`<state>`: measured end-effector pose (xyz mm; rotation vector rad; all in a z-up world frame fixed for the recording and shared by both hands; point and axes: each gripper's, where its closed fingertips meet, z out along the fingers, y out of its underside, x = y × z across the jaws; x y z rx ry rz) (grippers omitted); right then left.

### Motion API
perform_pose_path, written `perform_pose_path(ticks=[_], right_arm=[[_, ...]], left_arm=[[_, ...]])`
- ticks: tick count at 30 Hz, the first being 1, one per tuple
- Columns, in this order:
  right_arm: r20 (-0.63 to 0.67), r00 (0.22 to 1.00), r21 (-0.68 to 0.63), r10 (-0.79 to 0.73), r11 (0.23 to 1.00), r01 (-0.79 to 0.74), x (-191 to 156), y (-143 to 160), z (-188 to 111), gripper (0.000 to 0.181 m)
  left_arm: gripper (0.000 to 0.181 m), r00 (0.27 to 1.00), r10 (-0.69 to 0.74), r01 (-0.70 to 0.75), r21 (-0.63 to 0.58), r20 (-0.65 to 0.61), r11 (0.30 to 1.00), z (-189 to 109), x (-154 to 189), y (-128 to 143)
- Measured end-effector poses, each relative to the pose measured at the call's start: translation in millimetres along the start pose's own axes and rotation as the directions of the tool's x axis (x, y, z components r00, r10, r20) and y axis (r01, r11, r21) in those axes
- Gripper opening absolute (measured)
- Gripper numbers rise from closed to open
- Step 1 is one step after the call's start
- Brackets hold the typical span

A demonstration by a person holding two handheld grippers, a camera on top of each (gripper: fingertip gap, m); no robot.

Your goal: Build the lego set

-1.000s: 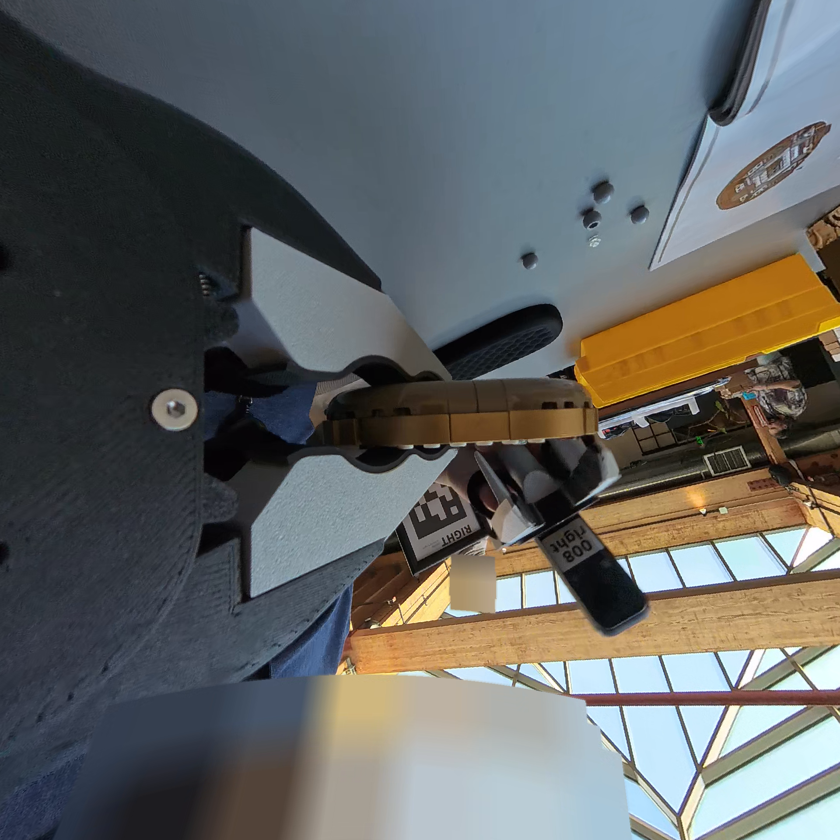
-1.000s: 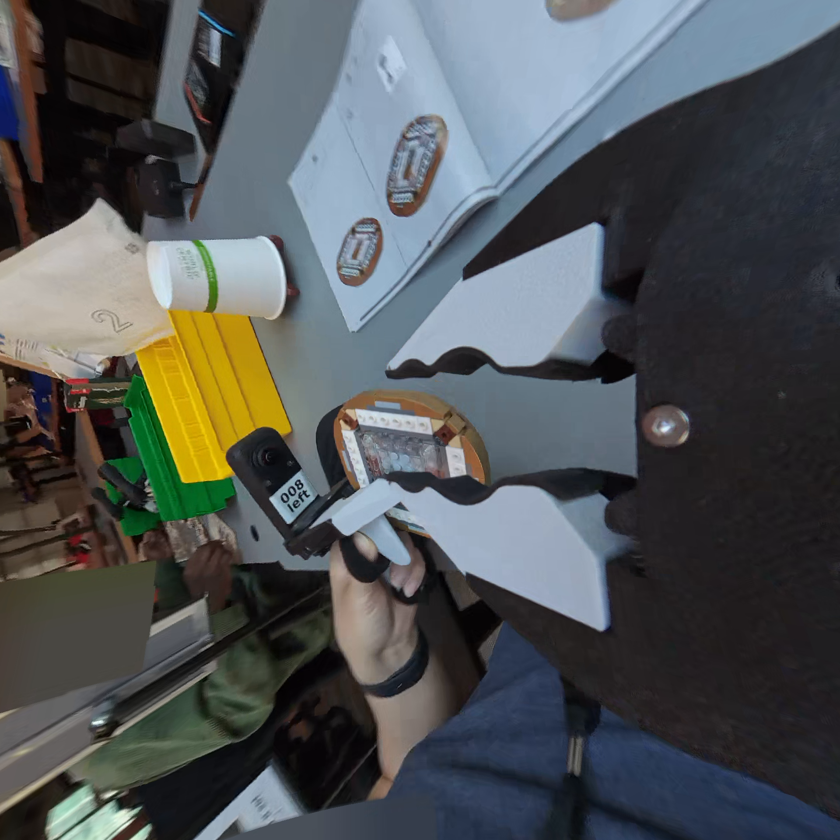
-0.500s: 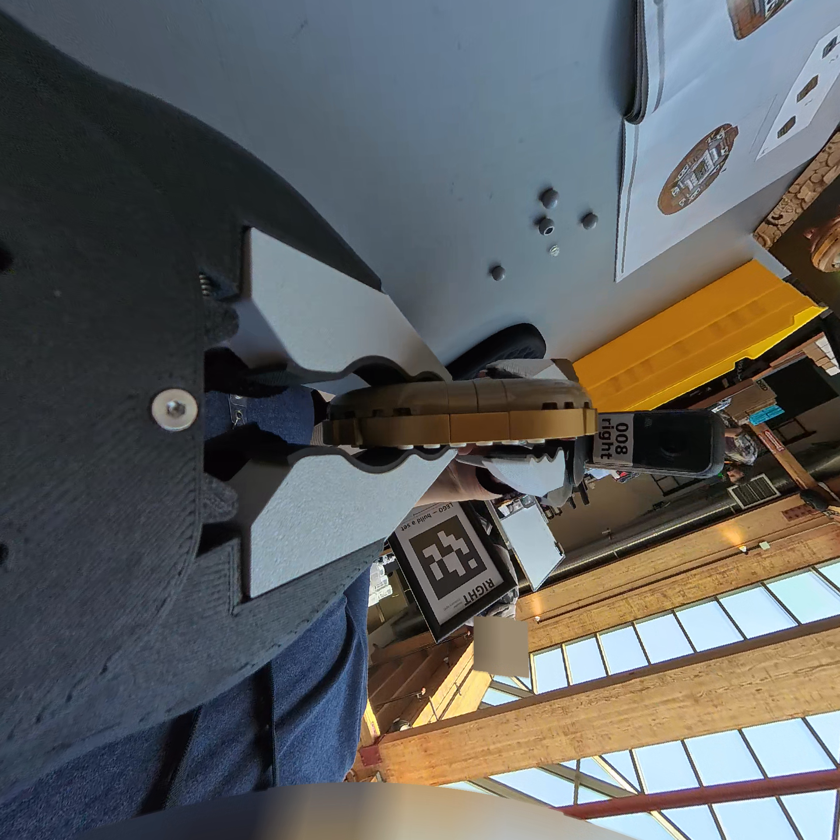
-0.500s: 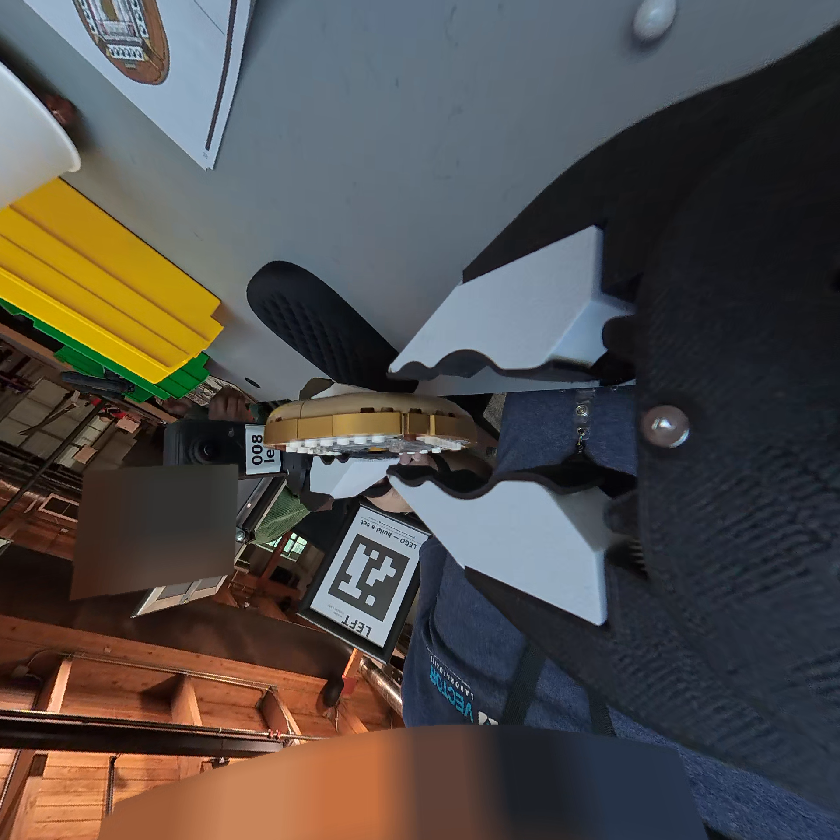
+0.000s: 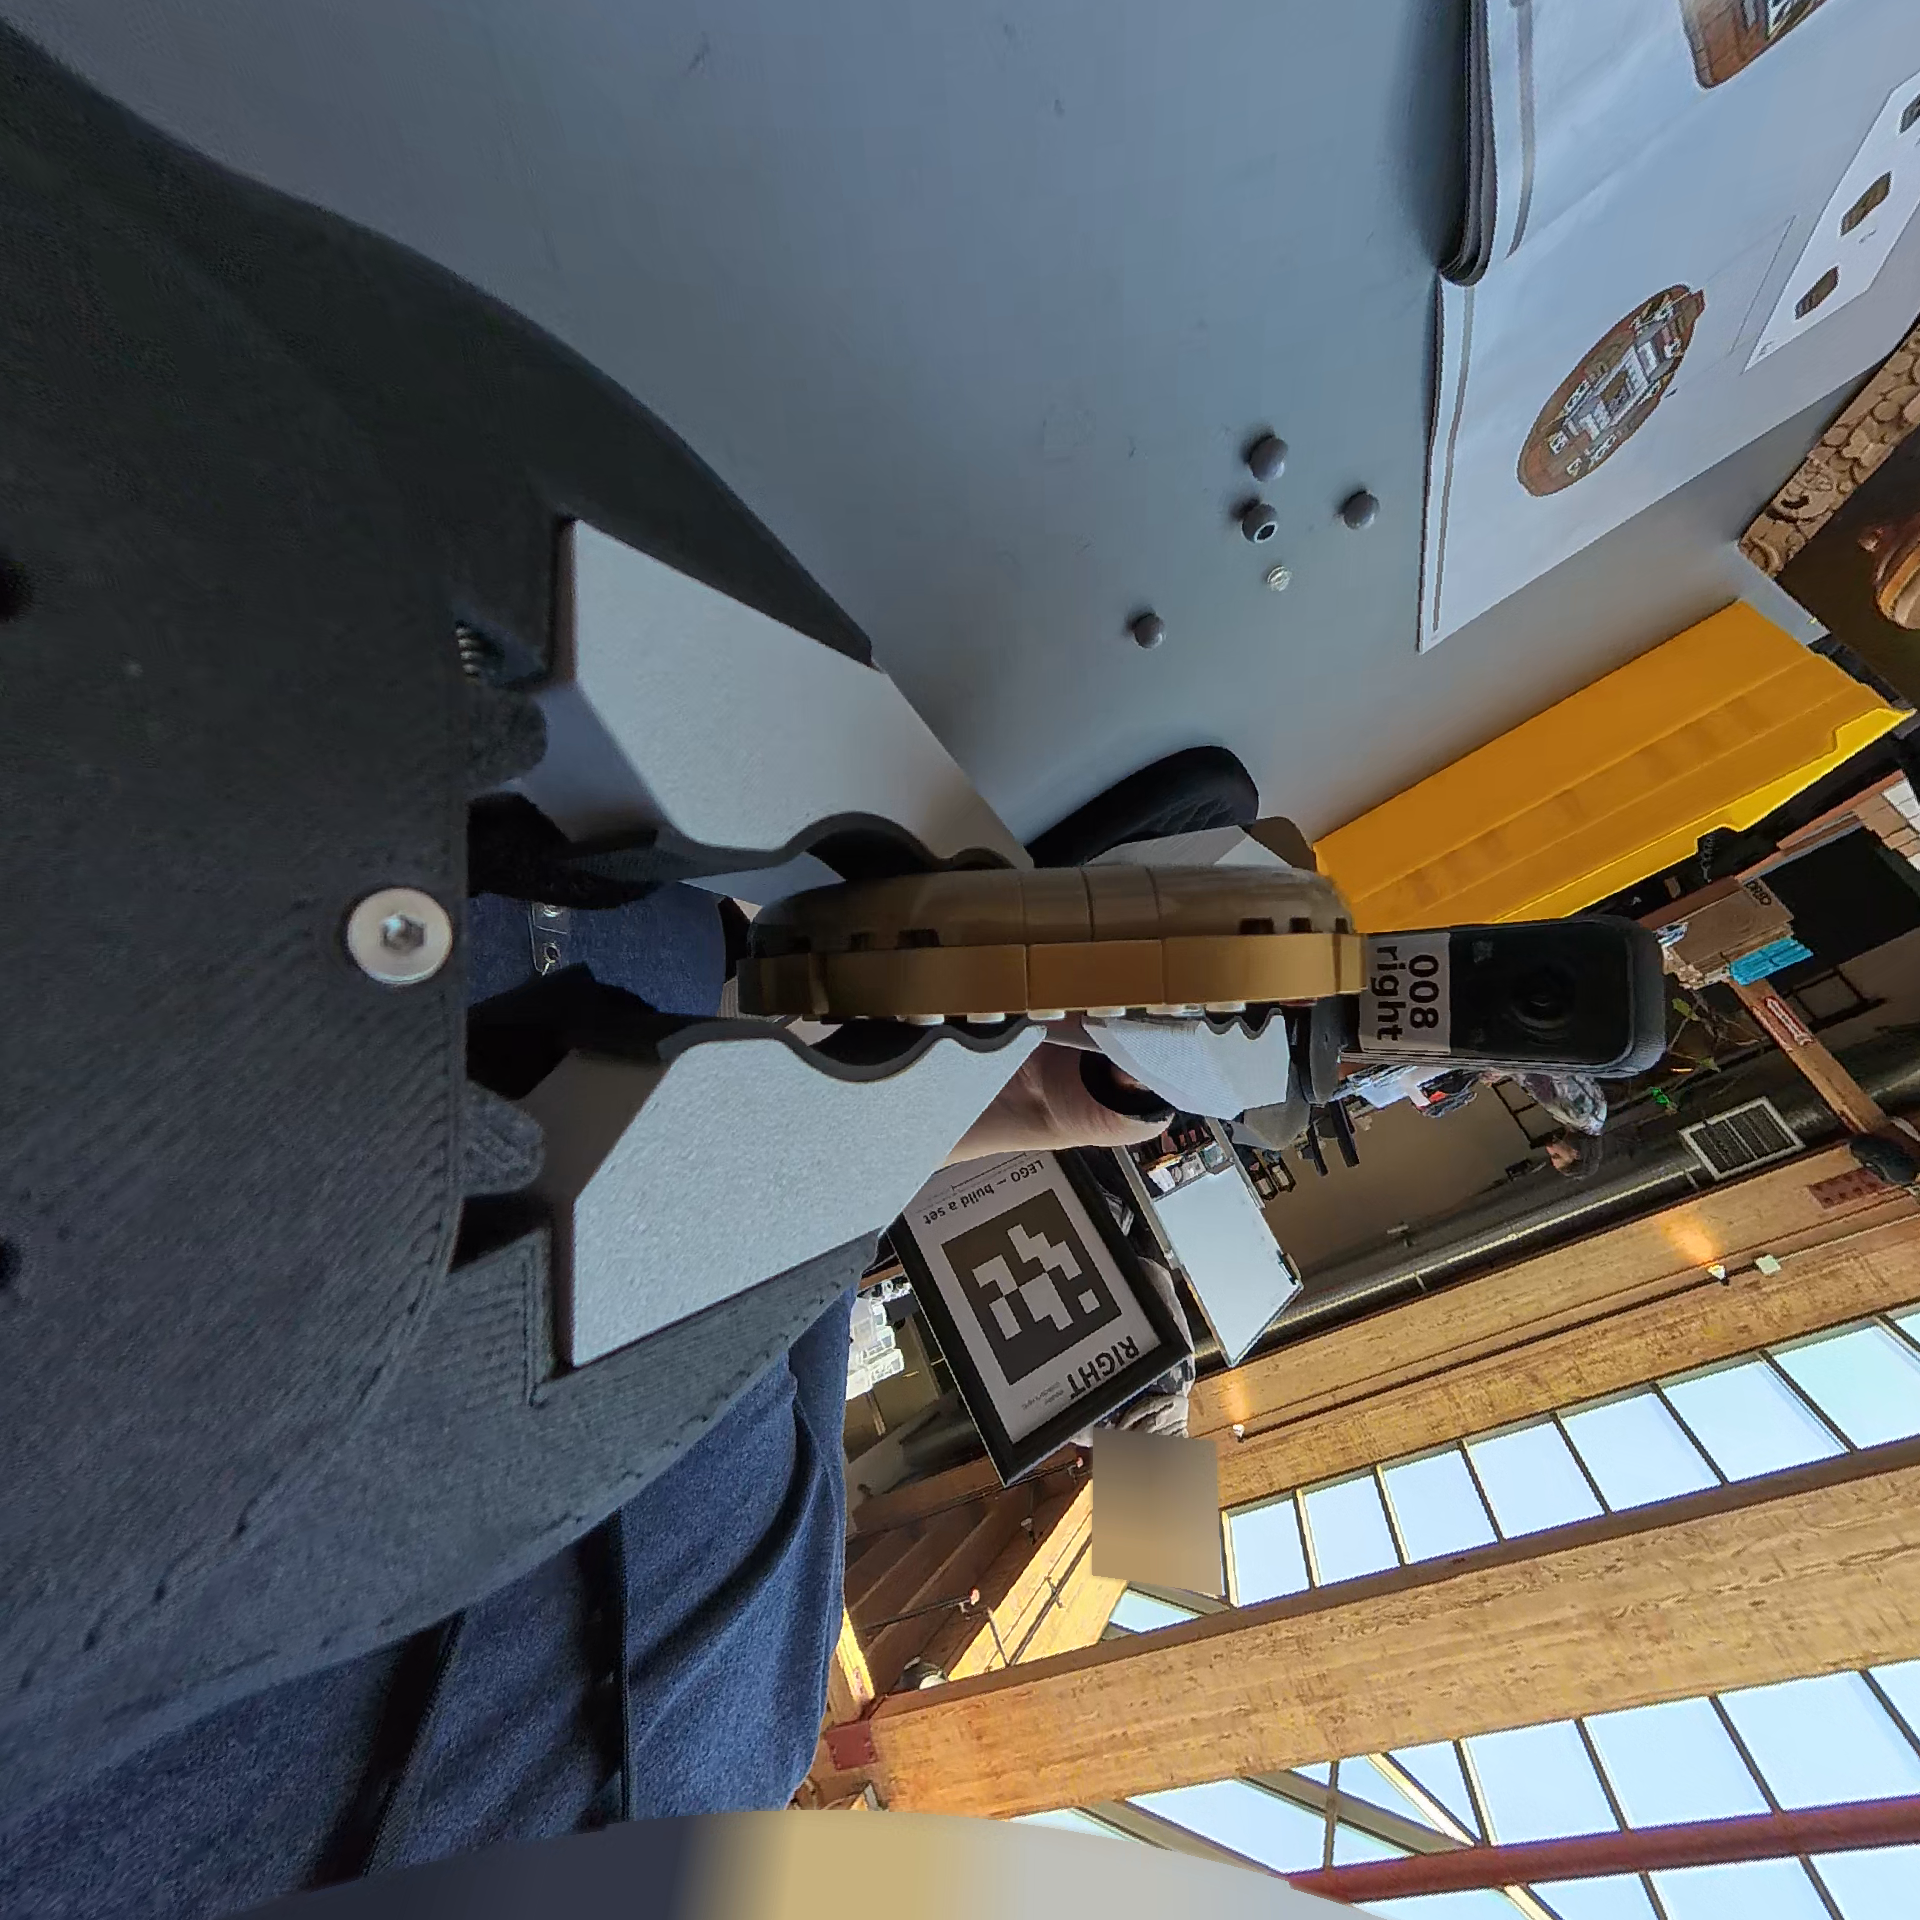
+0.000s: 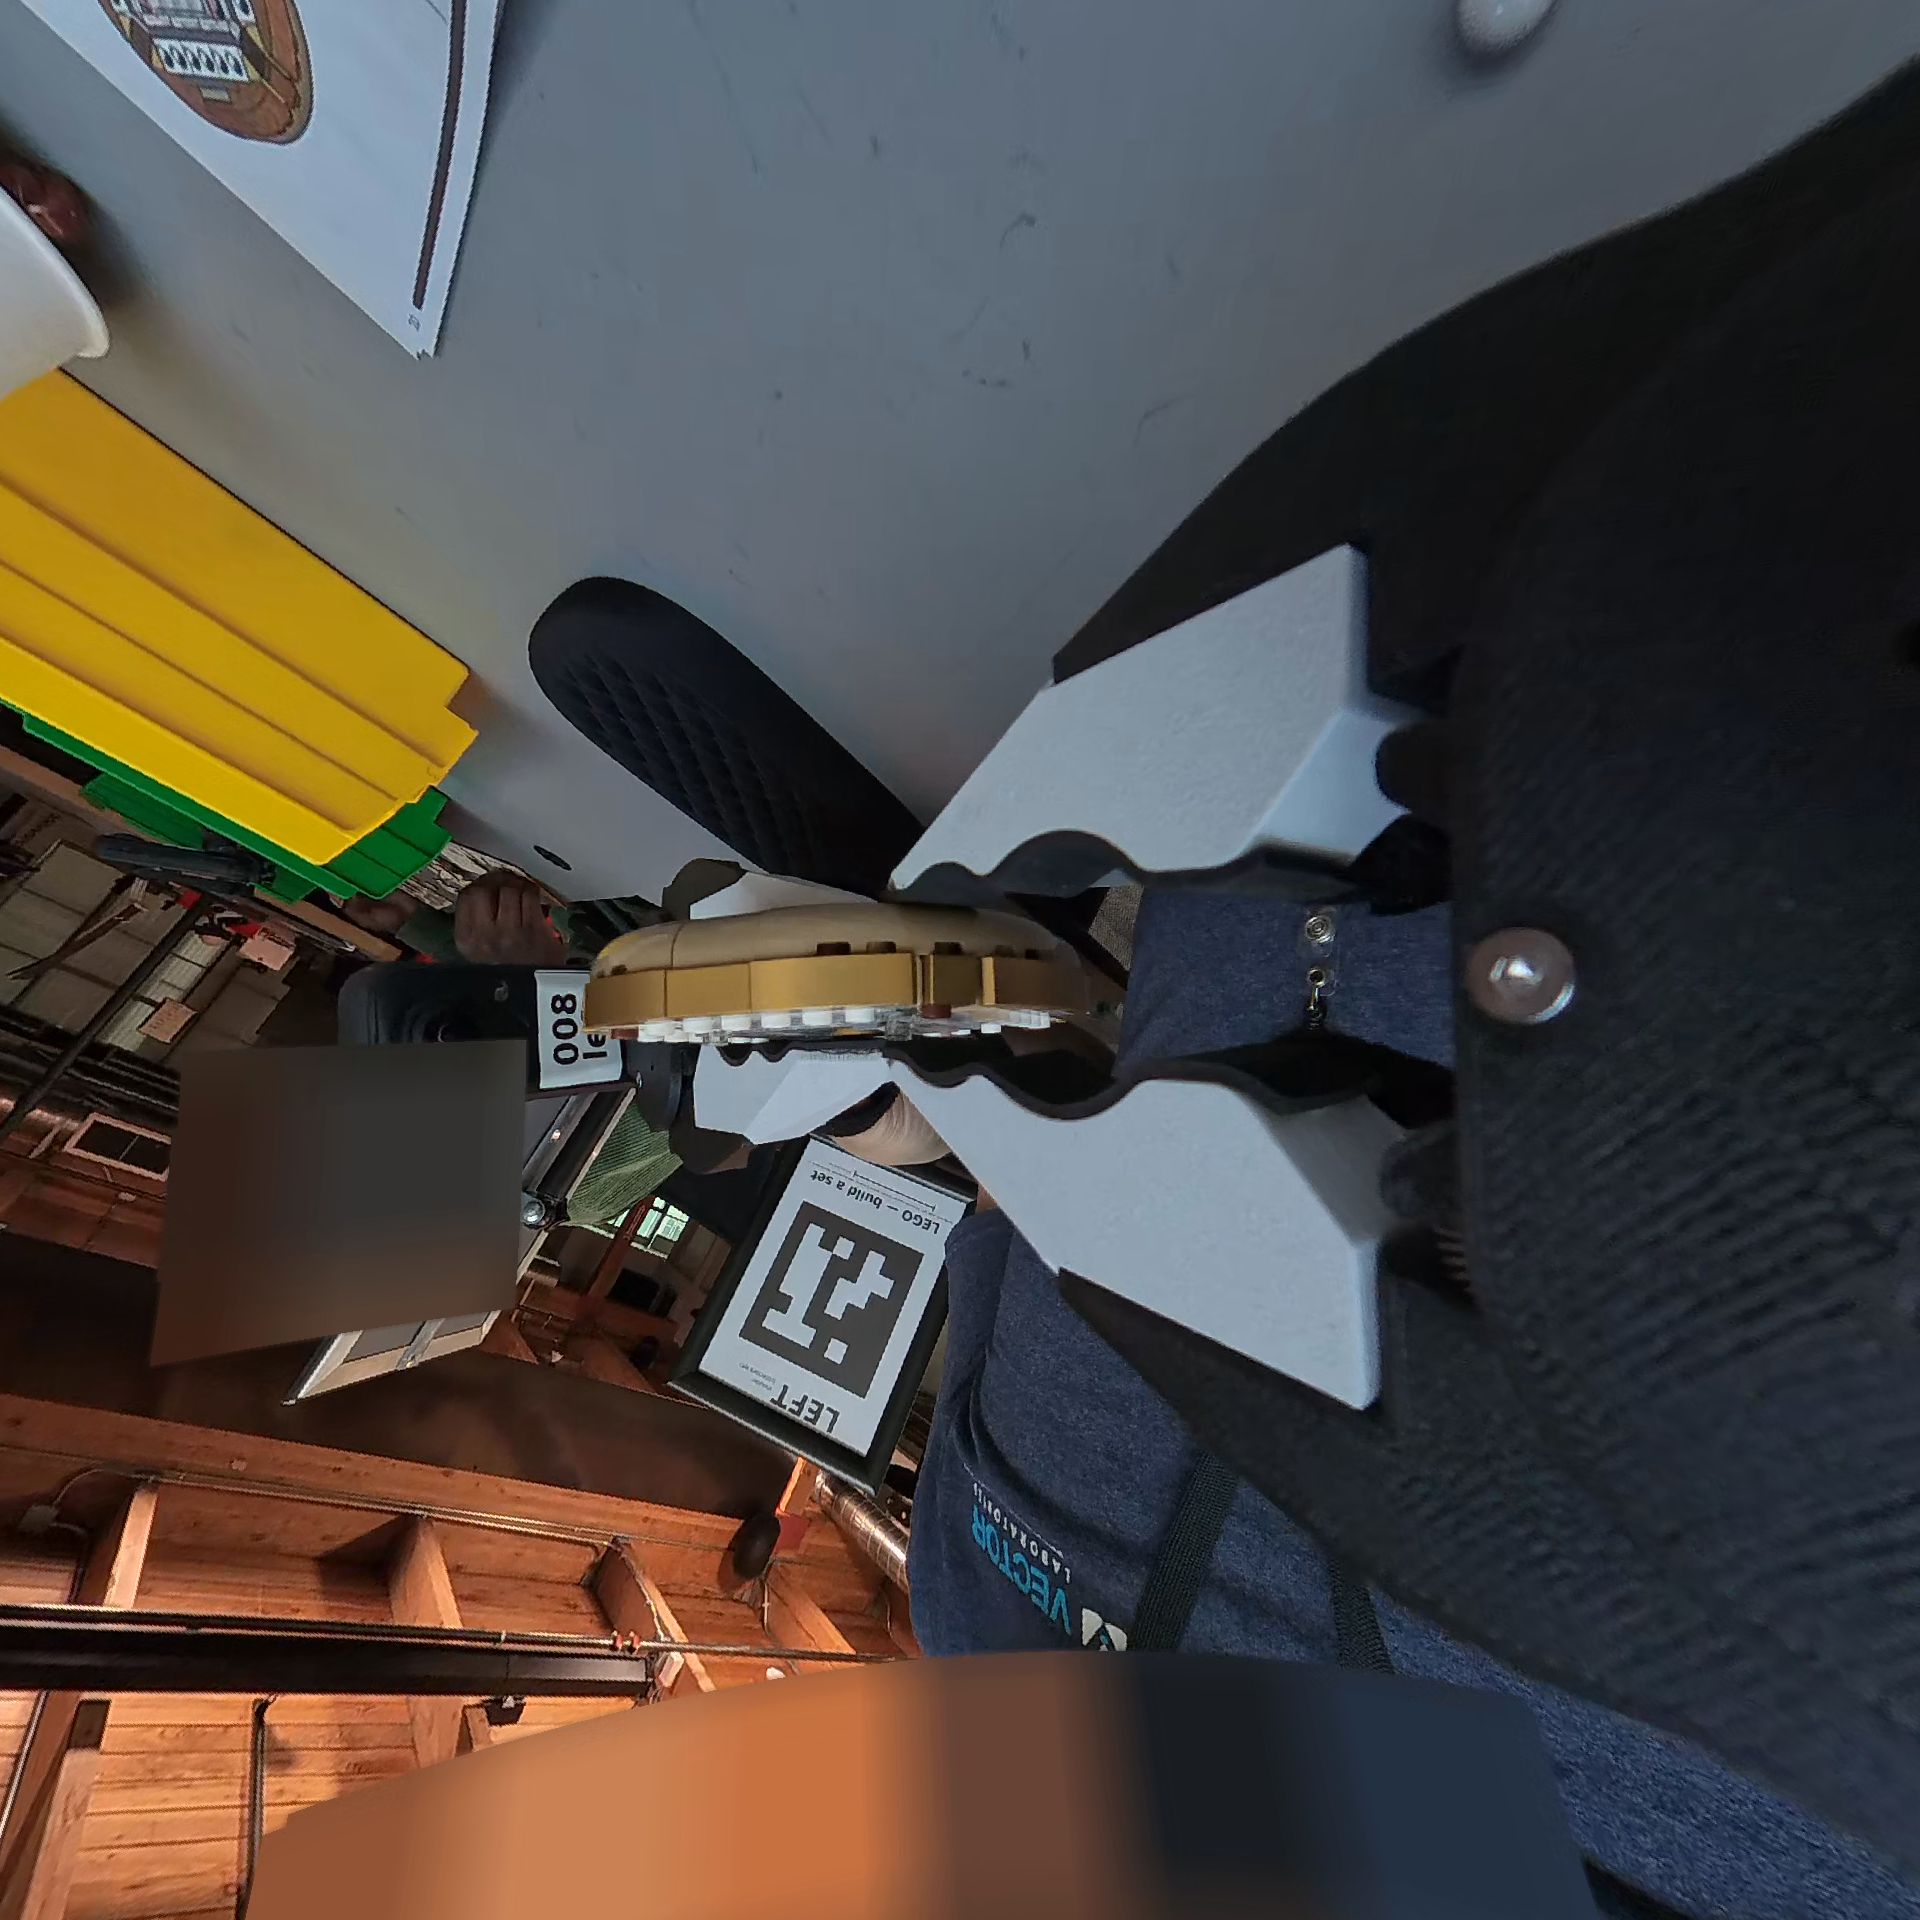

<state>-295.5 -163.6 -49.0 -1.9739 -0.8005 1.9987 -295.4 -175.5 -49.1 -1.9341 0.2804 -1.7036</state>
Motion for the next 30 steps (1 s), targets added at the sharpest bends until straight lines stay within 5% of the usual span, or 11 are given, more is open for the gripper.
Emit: perform_pose_path(ticks=[11,18,22,30], right_arm=[[0.008,1.000,-0.005,-0.018,1.000,0.018,-4,-8,0,0.022],[0.068,0.940,0.020,-0.335,0.942,0.334,-66,-61,-12,0.031],[-0.051,0.807,-0.002,-0.588,0.808,0.589,-99,-103,-24,0.028],[-0.041,0.690,0.182,-0.723,0.674,0.716,-168,-176,-55,0.021]], left_arm=[[0.019,0.997,0.070,-0.070,0.000,0.029,0.998,0,4,-8],[0.019,0.966,0.244,-0.242,0.028,-0.081,0.970,6,54,-60],[0.019,0.896,0.436,-0.435,0.031,-0.087,0.900,14,94,-102],[0.020,0.688,0.716,-0.715,0.054,-0.120,0.697,37,157,-174]])
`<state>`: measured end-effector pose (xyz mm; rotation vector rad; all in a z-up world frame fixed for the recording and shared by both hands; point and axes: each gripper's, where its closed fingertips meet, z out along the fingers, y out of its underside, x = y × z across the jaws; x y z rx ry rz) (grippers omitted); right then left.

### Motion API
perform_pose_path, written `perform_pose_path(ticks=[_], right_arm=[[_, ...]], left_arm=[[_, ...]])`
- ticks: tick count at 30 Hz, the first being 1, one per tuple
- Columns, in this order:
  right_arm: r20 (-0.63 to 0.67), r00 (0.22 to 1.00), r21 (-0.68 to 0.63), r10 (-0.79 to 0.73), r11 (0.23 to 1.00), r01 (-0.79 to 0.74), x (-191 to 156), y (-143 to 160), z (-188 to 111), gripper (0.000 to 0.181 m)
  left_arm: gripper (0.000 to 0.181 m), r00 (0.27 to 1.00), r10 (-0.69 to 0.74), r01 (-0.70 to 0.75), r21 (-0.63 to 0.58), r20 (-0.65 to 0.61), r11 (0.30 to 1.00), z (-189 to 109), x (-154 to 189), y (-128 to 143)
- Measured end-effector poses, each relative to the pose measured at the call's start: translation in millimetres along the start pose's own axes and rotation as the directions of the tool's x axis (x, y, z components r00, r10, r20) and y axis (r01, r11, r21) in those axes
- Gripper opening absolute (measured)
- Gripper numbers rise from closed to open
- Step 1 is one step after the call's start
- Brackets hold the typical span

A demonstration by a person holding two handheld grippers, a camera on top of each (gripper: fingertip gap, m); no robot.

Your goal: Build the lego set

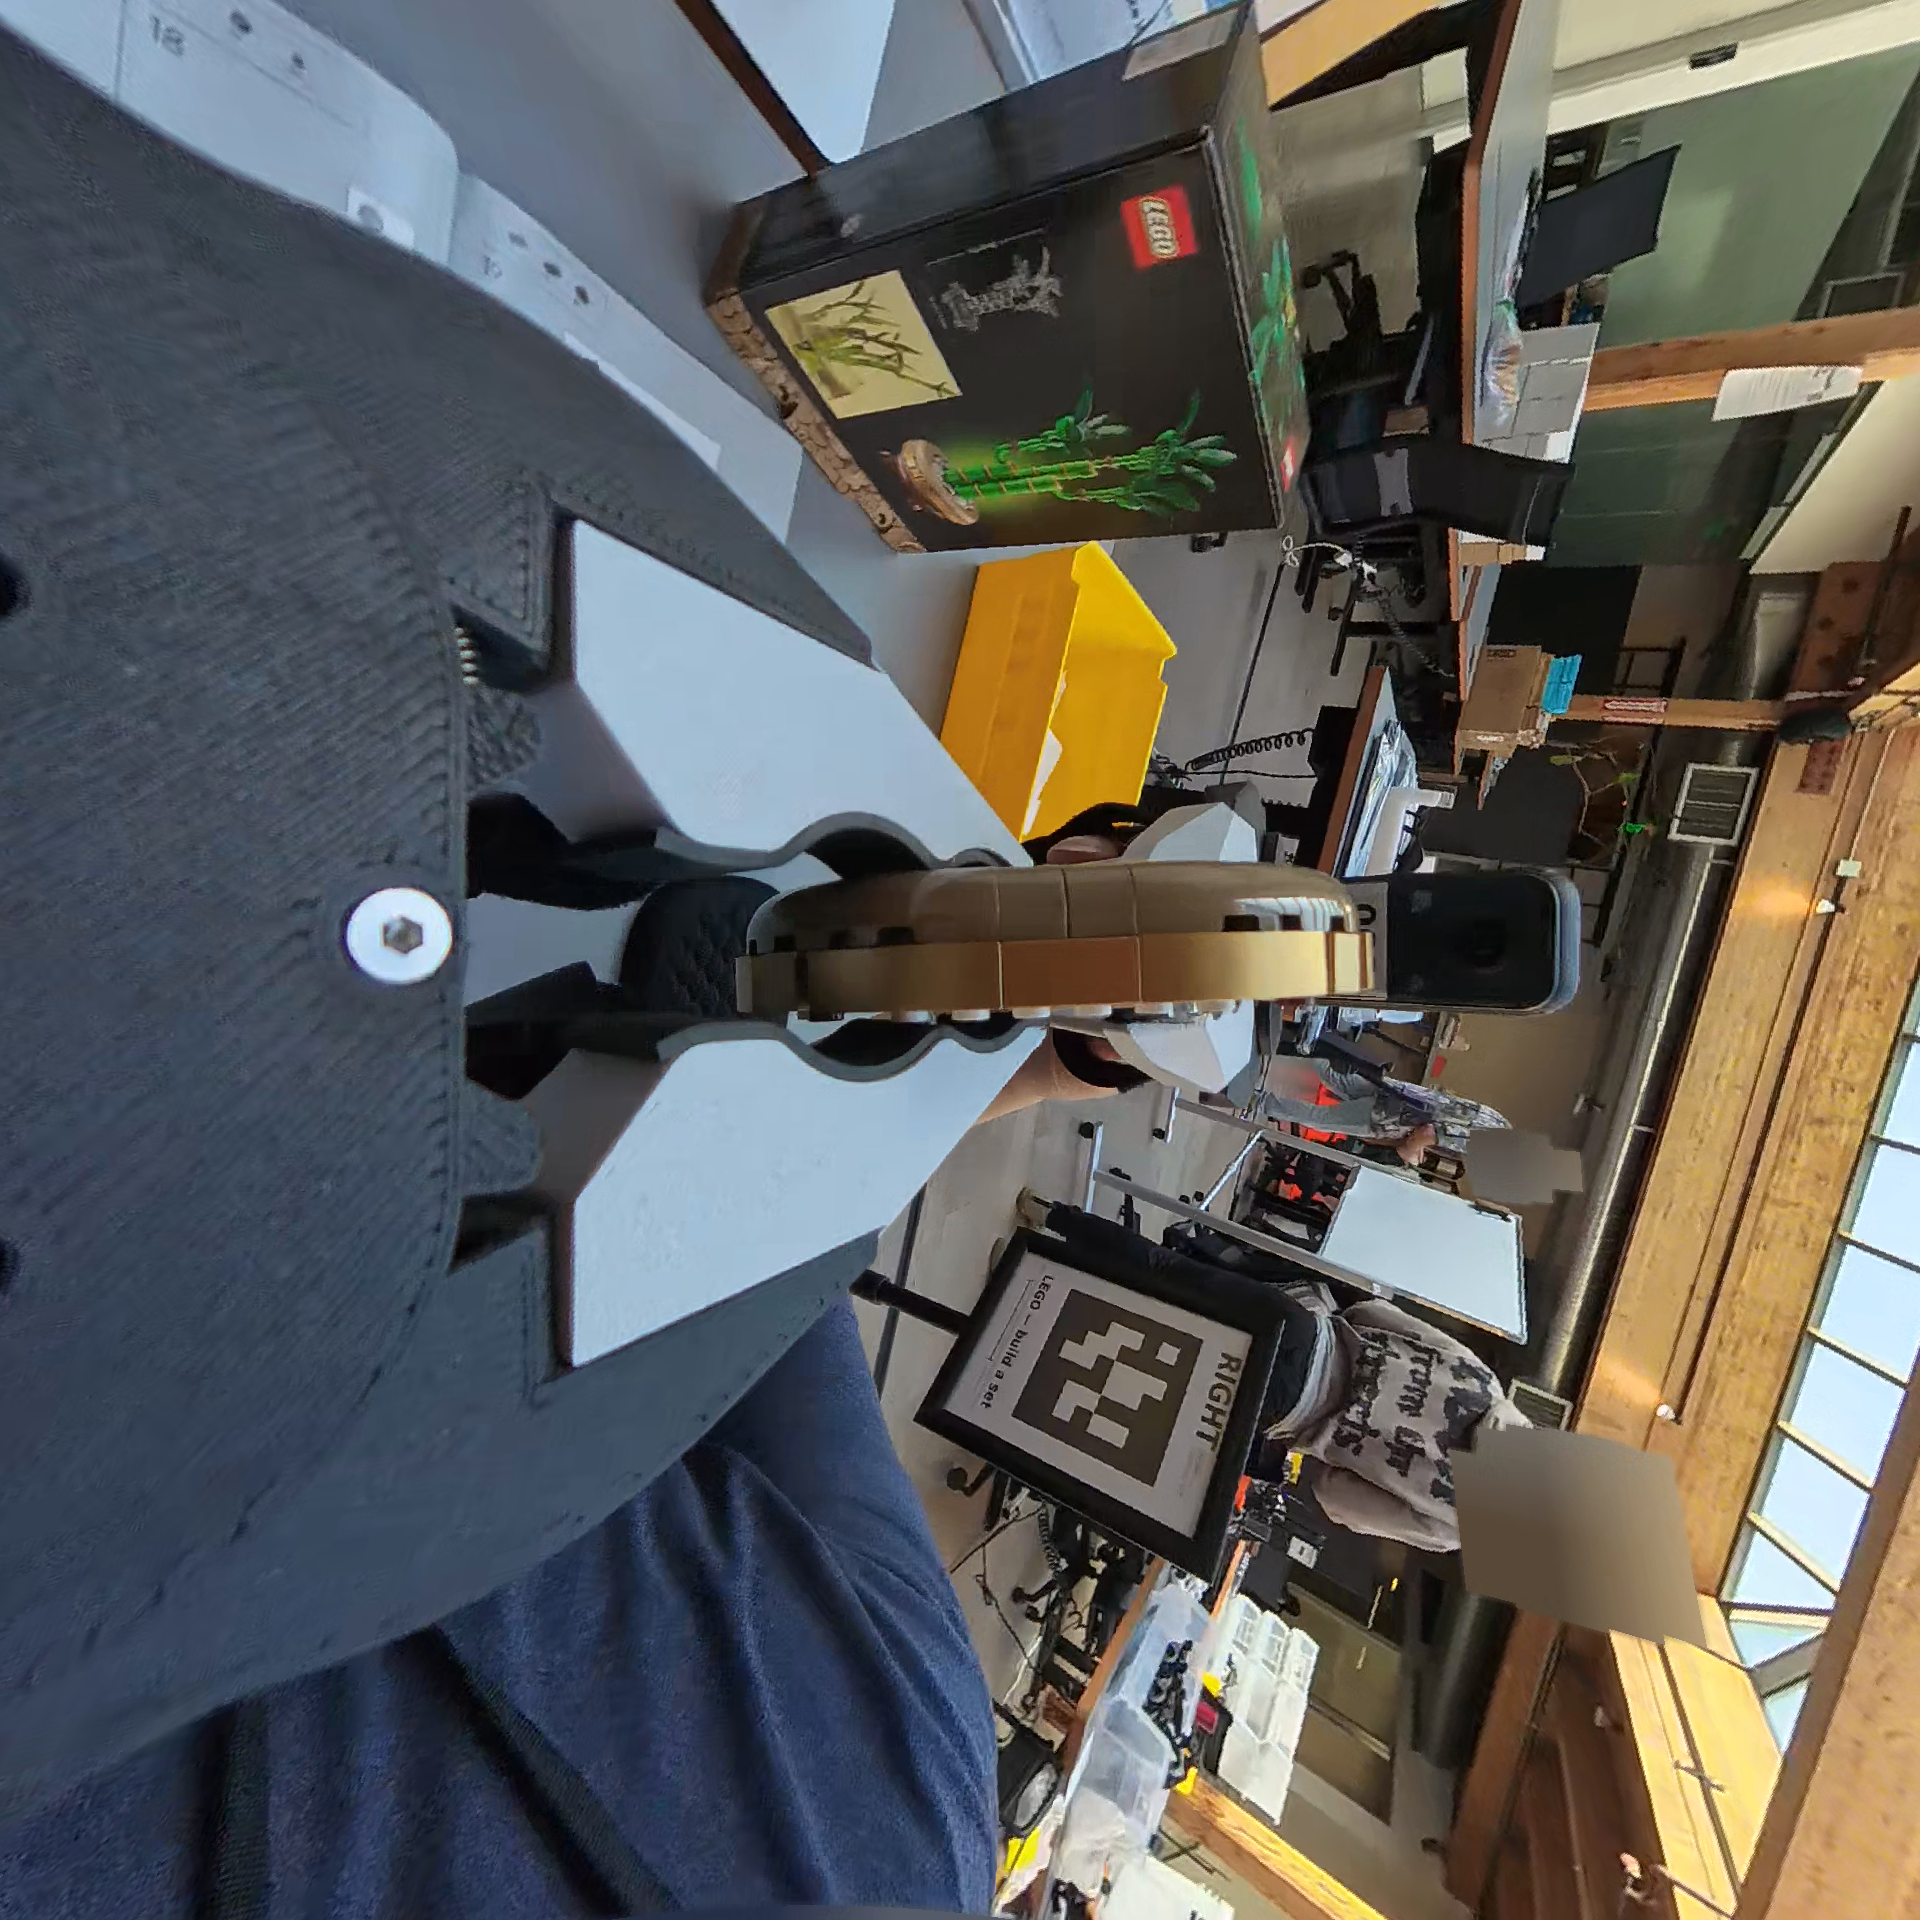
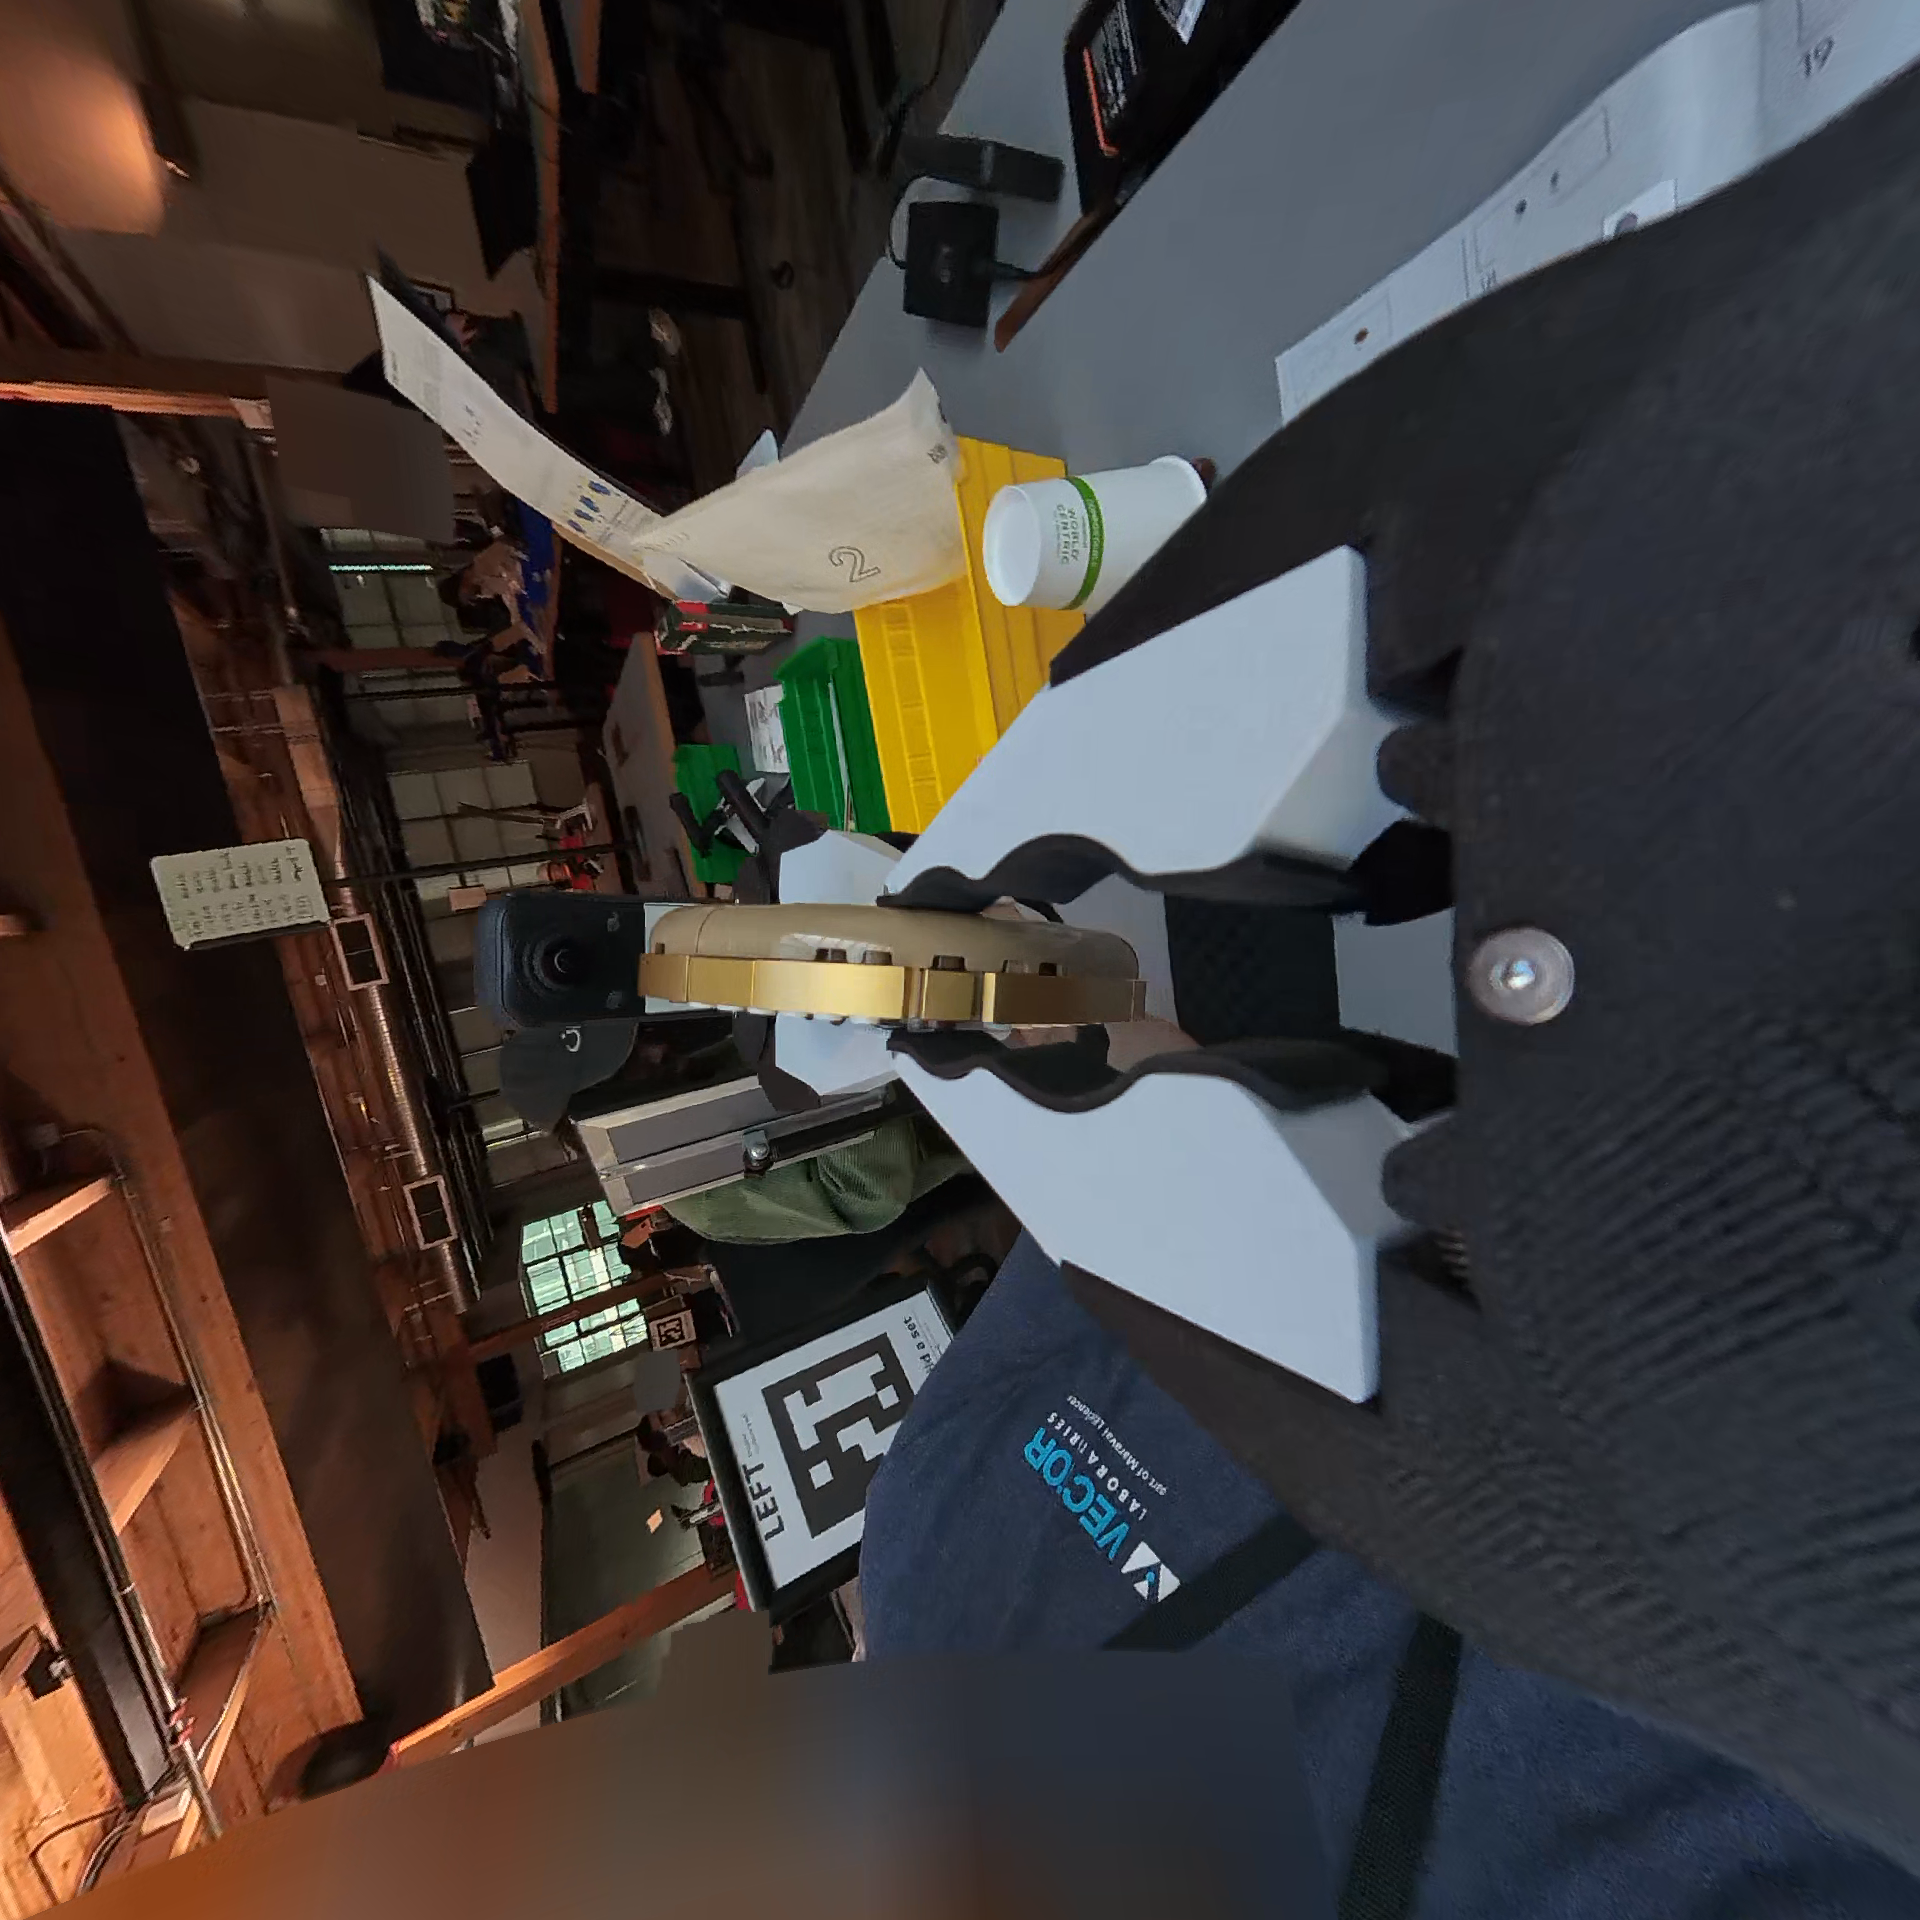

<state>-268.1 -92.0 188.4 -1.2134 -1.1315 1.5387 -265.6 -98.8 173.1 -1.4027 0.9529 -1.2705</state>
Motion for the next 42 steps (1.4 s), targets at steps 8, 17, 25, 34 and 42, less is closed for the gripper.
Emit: perform_pose_path(ticks=[8,17,25,34,42], right_arm=[[-0.062,0.988,0.042,-0.138,0.989,0.141,8,-3,-14,0.022],[-0.049,0.984,-0.021,-0.169,0.986,0.168,16,22,-21,0.031],[-0.063,0.980,-0.001,-0.189,0.982,0.189,19,23,-20,0.034],[-0.140,0.974,-0.030,-0.177,0.984,0.174,33,26,-13,0.041],[-0.145,0.970,-0.022,-0.195,0.981,0.194,34,24,-13,0.031]], left_arm=[[0.020,0.994,-0.010,0.011,0.013,-0.109,1.000,13,-10,2],[0.020,0.992,-0.040,0.037,-0.029,-0.116,0.999,17,-21,23],[0.020,0.981,-0.103,0.105,0.003,-0.162,0.994,17,-25,24],[0.019,0.996,-0.037,0.038,0.006,-0.078,0.999,11,-38,24],[0.019,0.997,-0.004,0.004,-0.002,-0.074,1.000,11,-36,24]])
